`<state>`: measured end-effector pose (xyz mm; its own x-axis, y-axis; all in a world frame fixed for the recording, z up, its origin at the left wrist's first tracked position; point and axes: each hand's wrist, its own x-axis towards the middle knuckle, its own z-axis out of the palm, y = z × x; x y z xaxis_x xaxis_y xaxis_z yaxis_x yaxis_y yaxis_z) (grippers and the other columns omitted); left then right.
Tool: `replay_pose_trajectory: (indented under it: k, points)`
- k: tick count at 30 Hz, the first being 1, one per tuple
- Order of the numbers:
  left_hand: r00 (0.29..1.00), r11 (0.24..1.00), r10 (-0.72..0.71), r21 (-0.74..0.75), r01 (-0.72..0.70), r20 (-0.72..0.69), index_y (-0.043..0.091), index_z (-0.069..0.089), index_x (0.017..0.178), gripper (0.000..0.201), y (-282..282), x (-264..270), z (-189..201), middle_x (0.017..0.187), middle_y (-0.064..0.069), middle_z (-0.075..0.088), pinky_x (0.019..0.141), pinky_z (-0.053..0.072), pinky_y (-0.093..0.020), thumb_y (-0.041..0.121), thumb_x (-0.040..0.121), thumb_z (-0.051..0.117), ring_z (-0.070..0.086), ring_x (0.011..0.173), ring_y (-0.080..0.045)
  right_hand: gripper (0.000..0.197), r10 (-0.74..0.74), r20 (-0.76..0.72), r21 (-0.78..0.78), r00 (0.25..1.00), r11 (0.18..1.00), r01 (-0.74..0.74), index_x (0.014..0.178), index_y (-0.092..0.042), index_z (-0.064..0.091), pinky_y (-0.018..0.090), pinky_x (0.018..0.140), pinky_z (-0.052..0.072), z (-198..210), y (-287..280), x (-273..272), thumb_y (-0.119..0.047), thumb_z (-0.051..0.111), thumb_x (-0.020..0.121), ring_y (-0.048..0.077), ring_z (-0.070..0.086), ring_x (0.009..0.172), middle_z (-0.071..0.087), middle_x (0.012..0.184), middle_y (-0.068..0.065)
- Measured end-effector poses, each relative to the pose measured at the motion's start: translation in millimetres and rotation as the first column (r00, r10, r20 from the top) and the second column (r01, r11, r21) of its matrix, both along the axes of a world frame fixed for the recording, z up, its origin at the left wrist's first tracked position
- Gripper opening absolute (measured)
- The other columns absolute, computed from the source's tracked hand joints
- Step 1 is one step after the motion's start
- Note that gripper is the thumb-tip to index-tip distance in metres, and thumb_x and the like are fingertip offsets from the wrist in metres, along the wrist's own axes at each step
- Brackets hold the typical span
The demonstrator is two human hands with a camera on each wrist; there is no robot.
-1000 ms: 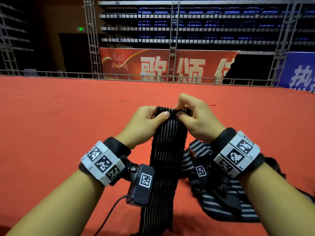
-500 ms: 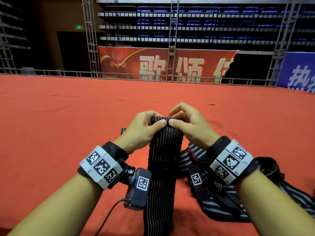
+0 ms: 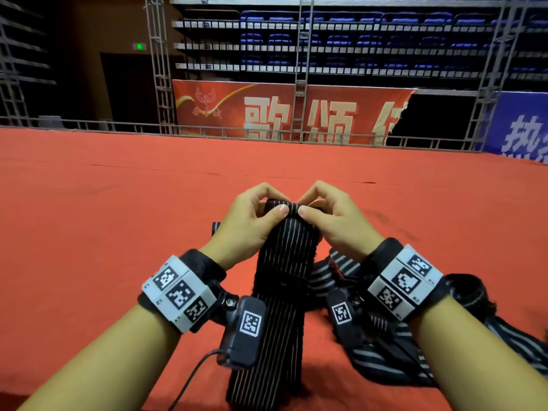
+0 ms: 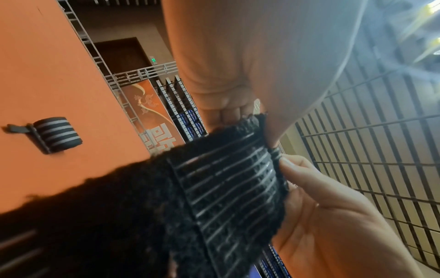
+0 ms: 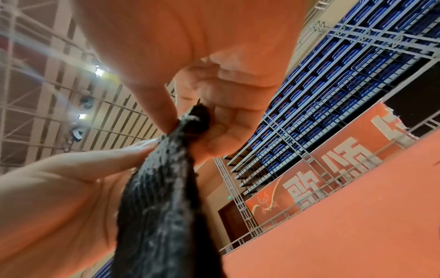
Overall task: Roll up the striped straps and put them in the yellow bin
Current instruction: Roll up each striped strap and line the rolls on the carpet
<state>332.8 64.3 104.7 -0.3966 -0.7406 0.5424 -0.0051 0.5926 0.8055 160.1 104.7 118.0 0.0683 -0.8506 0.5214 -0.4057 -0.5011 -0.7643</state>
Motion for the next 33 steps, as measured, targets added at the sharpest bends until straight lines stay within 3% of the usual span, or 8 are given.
replay_pose_trajectory:
  k: [4, 7, 12, 17, 22, 27, 30, 33]
  points:
    - [1.000, 0.988, 0.010, 0.152, -0.006, -0.024, 0.013, 0.062, 0.095, 0.010, 2.4, -3.1, -1.0, 0.065, 0.007, 0.063, 0.051, 0.042, -0.015, 0.021, 0.098, 0.058, 0.057, 0.054, -0.002, 0.009, -0.116, -0.208, -0.176, 0.971, 0.981, 0.080, 0.082, -0.013, 0.050, 0.029, 0.061, 0.041, -4.9, 1.7, 3.1, -0.010, 0.056, 0.087, 0.015, 0.051, 0.064, 0.060, 0.073, 0.007]
    - [0.997, 0.980, 0.026, 0.198, -0.012, -0.068, 0.016, 0.061, 0.103, 0.006, 2.1, -4.5, -2.2, 0.067, 0.001, 0.062, 0.053, 0.044, -0.021, 0.017, 0.097, 0.060, 0.058, 0.054, -0.006, 0.009, -0.204, -0.314, -0.313, 0.927, 0.944, 0.102, 0.086, -0.012, 0.051, 0.018, 0.061, 0.035, -9.3, 3.6, 9.2, -0.005, 0.057, 0.086, 0.007, 0.046, 0.065, 0.058, 0.075, 0.000]
    - [0.991, 0.993, 0.081, 0.098, -0.071, -0.104, 0.021, 0.060, 0.100, 0.013, 4.5, -3.3, -5.6, 0.077, -0.009, 0.065, 0.062, 0.050, -0.033, 0.015, 0.092, 0.067, 0.062, 0.068, -0.018, 0.008, 0.002, 0.087, 0.066, 0.996, 0.998, -0.007, 0.093, -0.009, 0.051, 0.032, 0.059, 0.043, -7.1, 3.7, 9.1, -0.012, 0.059, 0.093, 0.016, 0.052, 0.065, 0.058, 0.077, 0.011]
    - [0.994, 0.984, -0.023, 0.174, 0.042, -0.107, 0.013, 0.067, 0.104, 0.019, 14.3, -5.8, 0.2, 0.085, 0.001, 0.073, 0.062, 0.050, -0.022, 0.024, 0.101, 0.052, 0.068, 0.075, -0.009, 0.015, -0.006, 0.163, -0.068, 0.987, 0.998, 0.017, 0.093, -0.013, 0.054, 0.027, 0.071, 0.048, 2.6, 6.5, 13.3, -0.002, 0.061, 0.087, 0.015, 0.055, 0.079, 0.058, 0.087, 0.008]
    - [0.988, 0.992, -0.021, 0.116, 0.039, -0.150, 0.019, 0.054, 0.090, 0.023, 30.4, -13.7, 17.0, 0.069, 0.010, 0.061, 0.045, 0.039, -0.009, 0.018, 0.106, 0.037, 0.055, 0.050, 0.005, 0.011, -0.002, 0.383, 0.054, 0.924, 0.998, -0.020, 0.107, -0.005, 0.055, 0.021, 0.068, 0.051, 17.9, 6.7, 27.4, -0.007, 0.052, 0.097, 0.014, 0.058, 0.079, 0.058, 0.092, 0.009]
    - [0.992, 0.996, 0.069, 0.063, -0.062, -0.102, 0.016, 0.045, 0.102, 0.009, 23.3, -8.3, 16.4, 0.096, 0.000, 0.055, 0.072, 0.048, -0.027, 0.023, 0.105, 0.042, 0.056, 0.080, -0.007, 0.007, -0.010, 0.244, 0.111, 0.970, 0.994, -0.018, 0.099, -0.004, 0.048, 0.015, 0.052, 0.044, 22.6, 4.5, 28.3, -0.009, 0.043, 0.101, 0.006, 0.052, 0.062, 0.053, 0.079, 0.003]
    - [0.990, 0.992, 0.032, 0.124, -0.015, -0.135, 0.013, 0.048, 0.113, 0.012, 23.4, -3.9, 17.9, 0.097, 0.000, 0.056, 0.066, 0.049, -0.024, 0.020, 0.103, 0.046, 0.058, 0.079, -0.007, 0.006, 0.007, 0.111, -0.048, 0.994, 0.999, -0.001, 0.091, -0.007, 0.050, 0.024, 0.060, 0.044, 18.2, 6.4, 23.4, -0.007, 0.047, 0.096, 0.010, 0.050, 0.066, 0.053, 0.078, 0.005]
    - [0.985, 0.995, 0.045, 0.097, -0.029, -0.164, 0.016, 0.052, 0.106, 0.008, 25.0, -2.2, 19.0, 0.092, 0.000, 0.055, 0.062, 0.047, -0.021, 0.022, 0.102, 0.049, 0.056, 0.073, -0.005, 0.008, -0.017, -0.015, -0.187, 1.000, 0.982, 0.014, 0.092, -0.006, 0.053, 0.031, 0.070, 0.045, 15.5, 11.2, 19.8, -0.010, 0.048, 0.087, 0.013, 0.053, 0.076, 0.057, 0.083, 0.008]
